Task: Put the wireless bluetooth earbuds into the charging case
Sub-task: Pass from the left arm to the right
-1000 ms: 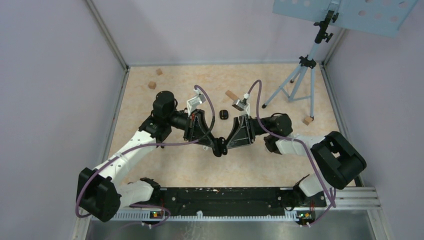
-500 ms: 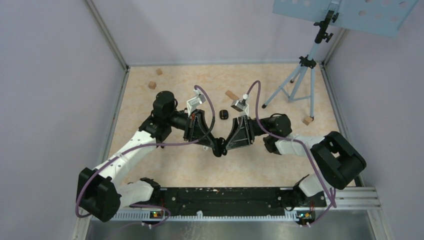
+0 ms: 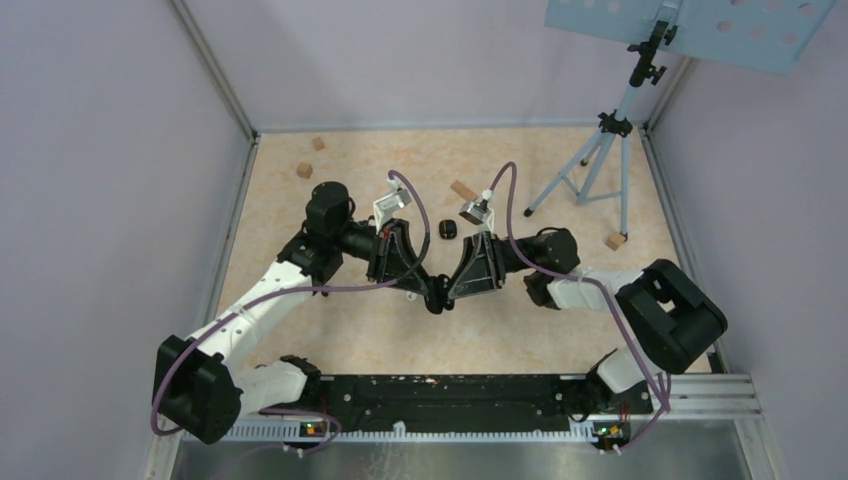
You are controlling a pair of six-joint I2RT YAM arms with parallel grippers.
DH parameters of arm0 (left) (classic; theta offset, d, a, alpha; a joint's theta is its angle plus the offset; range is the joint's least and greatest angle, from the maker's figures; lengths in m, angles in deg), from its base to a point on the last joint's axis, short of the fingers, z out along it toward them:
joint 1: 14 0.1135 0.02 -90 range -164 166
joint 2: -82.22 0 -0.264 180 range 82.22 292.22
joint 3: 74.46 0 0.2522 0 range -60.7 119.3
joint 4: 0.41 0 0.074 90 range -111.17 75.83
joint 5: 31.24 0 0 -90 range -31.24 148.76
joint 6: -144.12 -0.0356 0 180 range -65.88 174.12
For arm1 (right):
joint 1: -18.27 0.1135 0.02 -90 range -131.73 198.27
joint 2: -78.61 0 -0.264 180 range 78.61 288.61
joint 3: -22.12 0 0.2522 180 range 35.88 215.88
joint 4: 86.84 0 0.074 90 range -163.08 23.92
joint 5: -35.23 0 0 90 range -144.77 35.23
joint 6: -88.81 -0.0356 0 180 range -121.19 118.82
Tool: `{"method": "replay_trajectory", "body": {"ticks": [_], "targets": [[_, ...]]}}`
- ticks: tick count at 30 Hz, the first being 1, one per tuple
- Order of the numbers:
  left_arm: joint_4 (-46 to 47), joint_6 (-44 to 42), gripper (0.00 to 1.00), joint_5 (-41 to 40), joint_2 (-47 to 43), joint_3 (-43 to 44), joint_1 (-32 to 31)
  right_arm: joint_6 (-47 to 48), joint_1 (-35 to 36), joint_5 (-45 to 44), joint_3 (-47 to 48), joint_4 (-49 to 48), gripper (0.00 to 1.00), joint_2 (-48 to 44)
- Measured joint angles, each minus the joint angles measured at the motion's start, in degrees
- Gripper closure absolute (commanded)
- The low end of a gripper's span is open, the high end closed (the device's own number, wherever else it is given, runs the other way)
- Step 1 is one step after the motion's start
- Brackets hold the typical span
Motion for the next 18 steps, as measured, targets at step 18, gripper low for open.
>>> {"method": "replay_trajectory", "body": {"ticks": [18], "targets": [[-5.5, -2.6, 0.90, -0.1, 0.0, 1.0, 0.2, 0.5, 0.2, -0.1, 0.6, -1.0, 0.93, 0.4]]}}
